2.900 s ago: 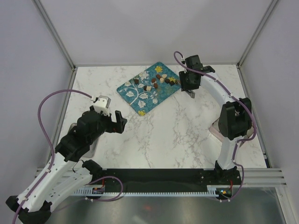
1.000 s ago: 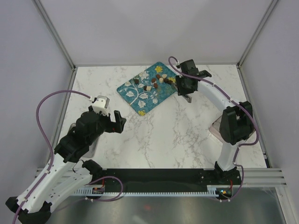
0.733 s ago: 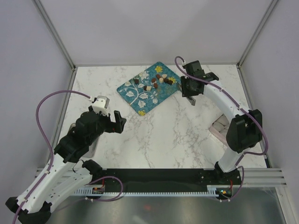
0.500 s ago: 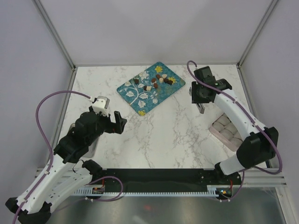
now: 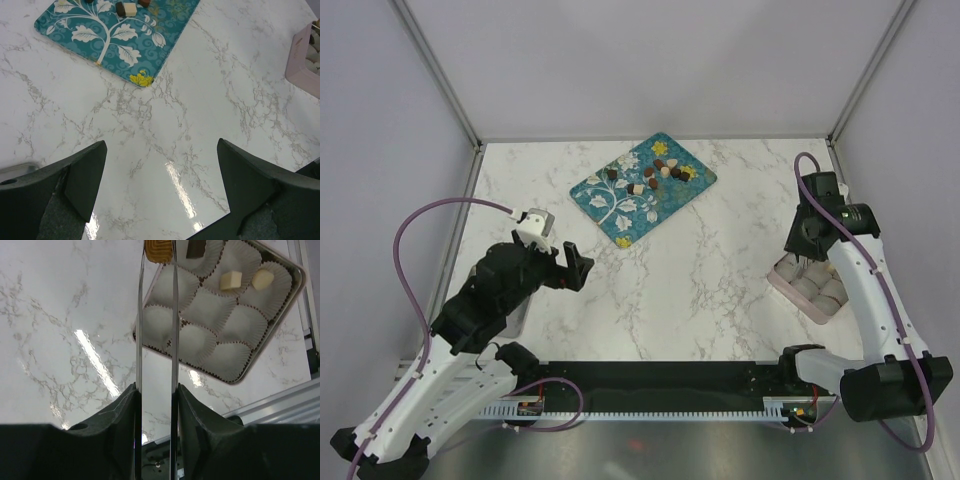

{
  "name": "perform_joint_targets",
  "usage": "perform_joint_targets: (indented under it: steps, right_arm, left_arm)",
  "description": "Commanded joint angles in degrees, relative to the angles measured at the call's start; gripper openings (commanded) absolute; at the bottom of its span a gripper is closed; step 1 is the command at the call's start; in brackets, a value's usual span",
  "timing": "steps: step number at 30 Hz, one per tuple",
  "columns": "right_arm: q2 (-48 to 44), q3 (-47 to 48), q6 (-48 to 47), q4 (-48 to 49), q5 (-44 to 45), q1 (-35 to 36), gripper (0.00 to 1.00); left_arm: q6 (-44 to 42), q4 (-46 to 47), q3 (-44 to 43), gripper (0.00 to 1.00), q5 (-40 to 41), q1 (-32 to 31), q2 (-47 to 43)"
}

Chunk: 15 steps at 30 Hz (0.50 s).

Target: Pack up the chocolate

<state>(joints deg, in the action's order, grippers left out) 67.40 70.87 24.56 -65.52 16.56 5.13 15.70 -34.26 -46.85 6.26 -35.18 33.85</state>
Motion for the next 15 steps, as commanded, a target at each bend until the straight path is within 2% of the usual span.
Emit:
perform_joint_targets:
  steps: [1,15]
  right_arm:
    - [-2.0,-1.8,3.1,-3.2,0.9,-0.5,0.42]
    - [-3.1,-8.3,4.7,-0.4,0.8,-1.5,0.43]
  left_arm:
    - [0.2,0.7,-0.5,1.0,-1.0,-0.2,-0.8]
    - [0.2,0.9,-0.4,1.0,-1.1,-0.2,-1.1]
